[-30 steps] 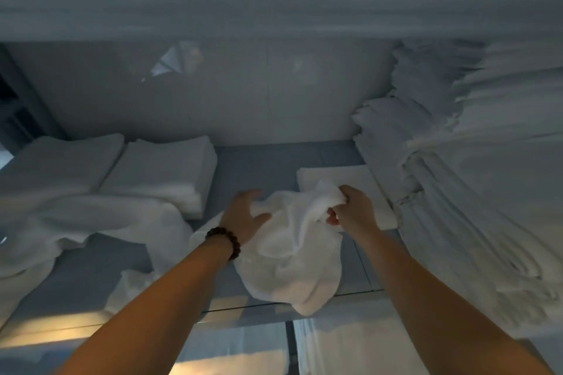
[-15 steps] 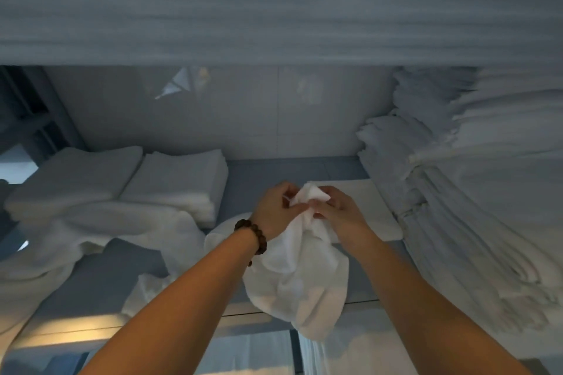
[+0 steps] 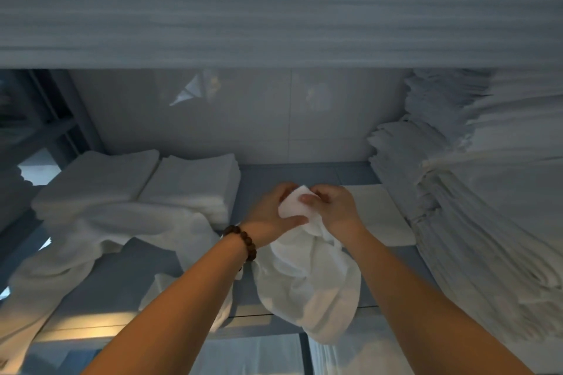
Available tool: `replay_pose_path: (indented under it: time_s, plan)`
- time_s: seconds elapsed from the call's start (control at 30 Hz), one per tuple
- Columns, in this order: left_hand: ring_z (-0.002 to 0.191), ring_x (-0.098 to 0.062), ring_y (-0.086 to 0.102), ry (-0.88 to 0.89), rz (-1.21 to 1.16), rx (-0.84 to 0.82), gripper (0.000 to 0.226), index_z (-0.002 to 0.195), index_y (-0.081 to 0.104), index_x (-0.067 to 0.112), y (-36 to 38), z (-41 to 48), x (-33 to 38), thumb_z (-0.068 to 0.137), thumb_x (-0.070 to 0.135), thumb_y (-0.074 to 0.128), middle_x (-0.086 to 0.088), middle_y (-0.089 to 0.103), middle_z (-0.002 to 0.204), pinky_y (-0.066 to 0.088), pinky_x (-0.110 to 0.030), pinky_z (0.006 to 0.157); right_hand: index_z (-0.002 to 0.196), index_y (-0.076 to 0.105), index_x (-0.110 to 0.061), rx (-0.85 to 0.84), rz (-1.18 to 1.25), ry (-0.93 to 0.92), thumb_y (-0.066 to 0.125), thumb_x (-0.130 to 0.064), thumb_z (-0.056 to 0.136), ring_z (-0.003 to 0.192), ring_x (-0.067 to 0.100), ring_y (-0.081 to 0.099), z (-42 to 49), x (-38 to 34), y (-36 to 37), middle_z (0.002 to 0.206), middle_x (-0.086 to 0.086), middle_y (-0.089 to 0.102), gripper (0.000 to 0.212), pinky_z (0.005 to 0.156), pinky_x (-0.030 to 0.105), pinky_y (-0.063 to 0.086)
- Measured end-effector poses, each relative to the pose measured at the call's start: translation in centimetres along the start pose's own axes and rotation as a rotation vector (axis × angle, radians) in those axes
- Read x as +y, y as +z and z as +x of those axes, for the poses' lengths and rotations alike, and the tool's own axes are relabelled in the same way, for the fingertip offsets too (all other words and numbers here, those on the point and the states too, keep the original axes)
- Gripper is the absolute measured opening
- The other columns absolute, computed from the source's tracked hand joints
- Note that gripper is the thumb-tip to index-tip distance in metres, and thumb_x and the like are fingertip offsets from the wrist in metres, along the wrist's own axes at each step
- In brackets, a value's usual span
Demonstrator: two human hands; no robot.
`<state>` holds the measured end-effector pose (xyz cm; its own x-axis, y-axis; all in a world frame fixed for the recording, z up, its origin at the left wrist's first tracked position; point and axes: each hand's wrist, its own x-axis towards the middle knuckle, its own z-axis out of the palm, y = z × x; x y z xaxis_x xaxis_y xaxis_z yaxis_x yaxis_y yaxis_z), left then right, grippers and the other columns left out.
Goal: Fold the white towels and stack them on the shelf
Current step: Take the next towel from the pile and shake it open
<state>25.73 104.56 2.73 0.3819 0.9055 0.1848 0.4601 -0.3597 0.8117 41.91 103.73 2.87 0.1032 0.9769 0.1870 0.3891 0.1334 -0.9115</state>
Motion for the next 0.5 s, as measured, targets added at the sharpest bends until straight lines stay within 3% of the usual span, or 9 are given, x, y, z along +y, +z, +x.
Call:
replay_pose_path:
  time_s: [0.1, 0.2, 0.3, 0.4, 0.5]
  plan:
    - [0.064, 0.005, 0.053, 0.027, 0.018, 0.090, 0.014, 0.085, 0.060, 0.028, -0.3, 0.5, 1.2, 0.079, 0.031, 0.072, 0.018, 0.059, 0.074, 0.038, -0.011, 0.056, 0.069, 0.064, -0.025, -0.025, 0.070, -0.007, 0.067, -0.018, 0.085, 0.063, 0.005, 0.056, 0.1, -0.7, 1.2, 0.066, -0.009, 0.061, 0.018, 0.065, 0.021, 0.043]
    - [0.042, -0.002, 0.036, 0.035, 0.009, 0.191, 0.039, 0.051, 0.049, 0.023, -1.2, 0.9, 1.1, 0.086, 0.029, 0.065, 0.014, 0.042, 0.043, 0.025, -0.016, 0.045, 0.078, 0.063, -0.021, 0.038, 0.043, -0.052, 0.067, -0.019, 0.085, 0.070, 0.000, 0.057, 0.1, -0.6, 1.2, 0.076, -0.007, 0.064, 0.008, 0.066, 0.012, 0.045]
    - [0.047, -0.001, 0.043, 0.008, 0.029, 0.240, 0.030, 0.059, 0.063, 0.019, -2.4, 0.8, 1.4, 0.088, 0.026, 0.063, 0.008, 0.057, 0.054, 0.033, -0.014, 0.048, 0.077, 0.062, -0.021, 0.023, 0.028, -0.013, 0.071, -0.017, 0.080, 0.065, -0.002, 0.054, 0.1, 0.6, 0.9, 0.072, -0.009, 0.061, 0.011, 0.058, 0.004, 0.040]
    - [0.056, -0.002, 0.051, -0.016, 0.014, 0.343, 0.021, 0.073, 0.069, 0.014, -3.6, 1.0, 1.4, 0.089, 0.026, 0.062, -0.004, 0.065, 0.068, 0.037, -0.011, 0.053, 0.070, 0.059, -0.025, -0.015, -0.255, -0.036, 0.068, -0.023, 0.082, 0.061, 0.007, 0.050, -0.1, 3.2, 0.7, 0.065, -0.007, 0.058, 0.015, 0.055, 0.012, 0.034]
    - [0.059, -0.004, 0.051, -0.018, 0.015, 0.402, 0.021, 0.069, 0.064, 0.020, -5.0, 0.9, 1.1, 0.090, 0.025, 0.060, 0.006, 0.060, 0.064, 0.039, -0.017, 0.056, 0.082, 0.067, -0.013, 0.024, -0.418, 0.010, 0.064, -0.021, 0.085, 0.069, 0.016, 0.055, -0.6, 6.3, 0.4, 0.076, 0.005, 0.066, 0.009, 0.060, 0.022, 0.031]
